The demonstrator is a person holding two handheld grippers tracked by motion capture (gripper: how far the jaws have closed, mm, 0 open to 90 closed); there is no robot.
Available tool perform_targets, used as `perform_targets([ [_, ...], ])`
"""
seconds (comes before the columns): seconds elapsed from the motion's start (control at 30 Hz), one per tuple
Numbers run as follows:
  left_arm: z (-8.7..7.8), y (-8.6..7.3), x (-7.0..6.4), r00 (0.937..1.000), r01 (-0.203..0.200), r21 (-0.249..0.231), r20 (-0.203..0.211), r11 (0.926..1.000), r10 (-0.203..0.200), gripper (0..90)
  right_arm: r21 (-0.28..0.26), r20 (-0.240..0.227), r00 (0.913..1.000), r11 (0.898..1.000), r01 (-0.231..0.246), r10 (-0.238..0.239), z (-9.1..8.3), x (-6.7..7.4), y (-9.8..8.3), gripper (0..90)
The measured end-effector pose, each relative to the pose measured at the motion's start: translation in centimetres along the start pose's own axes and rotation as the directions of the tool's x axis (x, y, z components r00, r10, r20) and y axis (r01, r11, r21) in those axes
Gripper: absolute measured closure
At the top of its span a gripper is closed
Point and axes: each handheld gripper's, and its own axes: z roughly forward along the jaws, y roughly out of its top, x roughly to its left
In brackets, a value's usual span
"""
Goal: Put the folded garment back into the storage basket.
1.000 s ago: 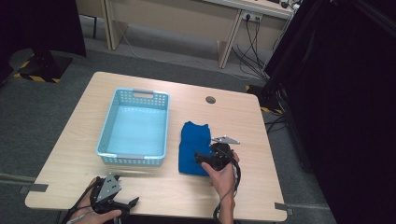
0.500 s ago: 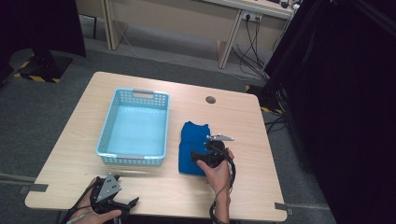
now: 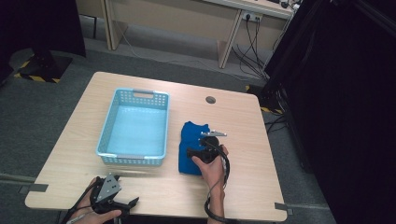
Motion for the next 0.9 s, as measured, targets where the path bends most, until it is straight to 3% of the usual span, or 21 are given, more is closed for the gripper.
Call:
perform_targets([
  [0.43,0.0,0.0,0.0,1.0,0.0,0.0,0.0,1.0,0.0,0.0,0.051,0.009,0.9999,0.999,0.008,-0.008,1.7,-0.2,0.8,13.2],
  [0.53,0.0,0.0,0.0,1.0,0.0,-0.001,0.001,1.0,0.0,0.0,0.076,0.029,0.9996,0.997,0.001,-0.003,2.2,-0.4,1.0,15.5],
  [0.7,0.0,0.0,0.0,1.0,0.0,0.0,0.0,1.0,0.0,0.0,0.084,0.059,0.9983,0.996,-0.001,-0.004,2.6,-0.3,1.0,21.9],
  [0.9,0.0,0.0,0.0,1.0,0.0,0.0,0.0,1.0,0.0,0.0,0.094,0.066,0.9978,0.996,0.002,-0.008,2.4,0.0,1.3,40.9],
])
